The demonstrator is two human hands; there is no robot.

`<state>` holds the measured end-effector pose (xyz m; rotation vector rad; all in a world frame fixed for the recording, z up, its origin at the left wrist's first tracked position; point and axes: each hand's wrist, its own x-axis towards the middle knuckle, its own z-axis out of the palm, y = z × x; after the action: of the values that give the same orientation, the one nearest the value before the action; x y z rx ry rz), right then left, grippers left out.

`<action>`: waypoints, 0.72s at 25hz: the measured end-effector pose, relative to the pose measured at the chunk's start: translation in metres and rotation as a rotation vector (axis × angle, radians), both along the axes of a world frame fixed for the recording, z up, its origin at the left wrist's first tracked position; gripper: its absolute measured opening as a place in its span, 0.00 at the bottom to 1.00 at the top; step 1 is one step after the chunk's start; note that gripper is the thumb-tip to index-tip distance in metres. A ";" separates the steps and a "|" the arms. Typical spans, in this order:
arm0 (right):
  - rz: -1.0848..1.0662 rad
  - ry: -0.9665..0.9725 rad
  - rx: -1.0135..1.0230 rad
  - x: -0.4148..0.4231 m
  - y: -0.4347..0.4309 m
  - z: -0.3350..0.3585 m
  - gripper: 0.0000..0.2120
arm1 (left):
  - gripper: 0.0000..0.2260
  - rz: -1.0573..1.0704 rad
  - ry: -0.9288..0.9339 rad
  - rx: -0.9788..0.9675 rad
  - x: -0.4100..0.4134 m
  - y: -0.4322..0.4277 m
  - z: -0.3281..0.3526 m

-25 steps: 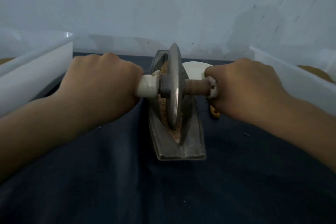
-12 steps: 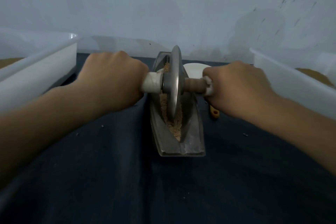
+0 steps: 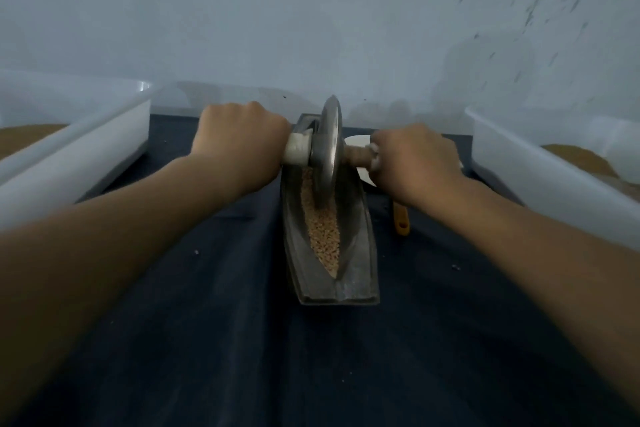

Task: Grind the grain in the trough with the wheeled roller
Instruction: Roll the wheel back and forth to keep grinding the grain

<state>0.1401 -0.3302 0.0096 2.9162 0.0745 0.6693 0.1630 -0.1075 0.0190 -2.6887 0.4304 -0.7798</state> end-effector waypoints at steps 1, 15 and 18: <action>0.049 -0.052 -0.030 -0.017 -0.005 -0.005 0.13 | 0.06 -0.049 -0.069 0.017 -0.013 0.008 -0.007; -0.007 0.003 0.031 -0.001 -0.001 -0.007 0.06 | 0.01 -0.024 -0.048 0.048 -0.007 -0.003 0.000; 0.189 -0.243 -0.102 -0.059 -0.014 -0.012 0.13 | 0.11 -0.207 -0.154 0.076 -0.046 0.032 -0.013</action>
<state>0.0810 -0.3439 -0.0026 2.7290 0.3490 1.0125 0.1173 -0.0753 0.0057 -2.5194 0.6928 -0.9983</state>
